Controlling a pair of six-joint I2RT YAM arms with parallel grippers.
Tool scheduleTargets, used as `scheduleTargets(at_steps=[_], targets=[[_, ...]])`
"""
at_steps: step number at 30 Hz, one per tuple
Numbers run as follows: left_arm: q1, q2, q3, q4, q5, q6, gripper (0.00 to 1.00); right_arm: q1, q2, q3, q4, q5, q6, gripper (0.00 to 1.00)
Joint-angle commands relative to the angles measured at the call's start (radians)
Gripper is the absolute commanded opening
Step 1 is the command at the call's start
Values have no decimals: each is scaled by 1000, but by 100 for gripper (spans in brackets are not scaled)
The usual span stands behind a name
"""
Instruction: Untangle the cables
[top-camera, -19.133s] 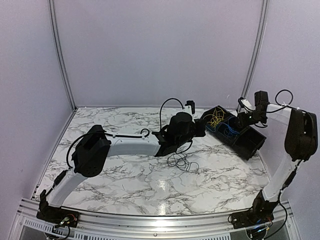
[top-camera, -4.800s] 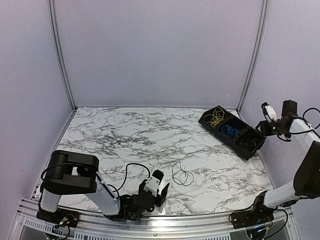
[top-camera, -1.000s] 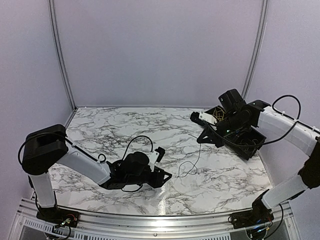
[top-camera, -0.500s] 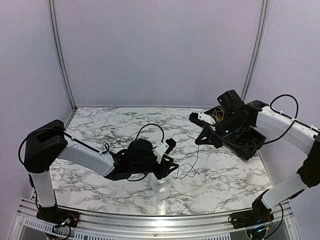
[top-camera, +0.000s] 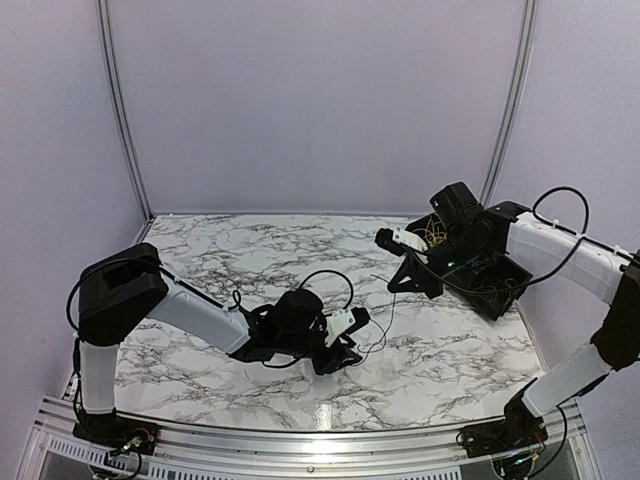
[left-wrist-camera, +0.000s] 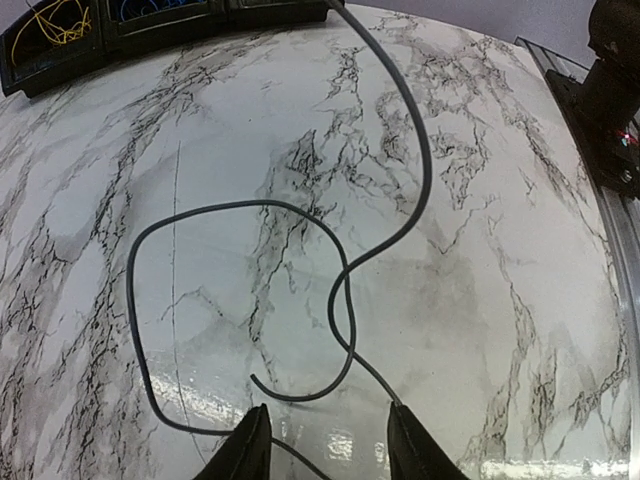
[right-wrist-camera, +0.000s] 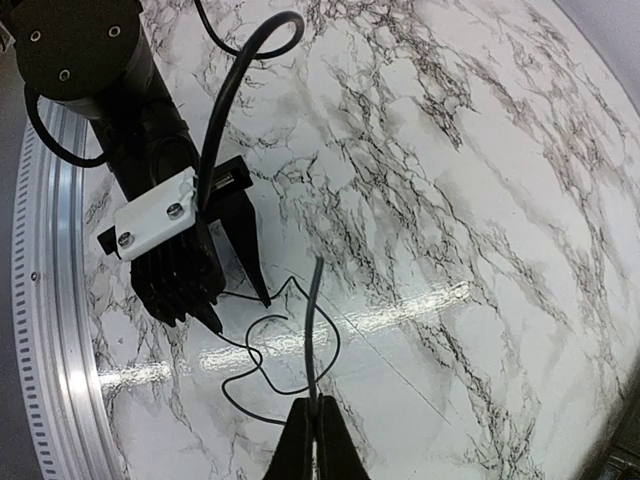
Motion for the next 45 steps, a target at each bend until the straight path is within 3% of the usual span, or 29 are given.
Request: scheduleTargets(at_steps=[1, 11, 19, 27, 45], targets=[[-7, 52, 52, -23, -25, 45, 42, 10, 24, 43, -2, -28, 9, 2], [-23, 114, 106, -27, -95, 102, 38, 11, 51, 57, -8, -38, 10, 1], [-48, 62, 86, -26, -166, 126, 11, 11, 64, 54, -2, -22, 11, 1], [-116, -207, -77, -25, -299, 100, 0, -27, 103, 41, 91, 233, 77, 0], [-232, -749, -550, -20, -609, -101, 0, -229, 234, 79, 196, 328, 173, 0]])
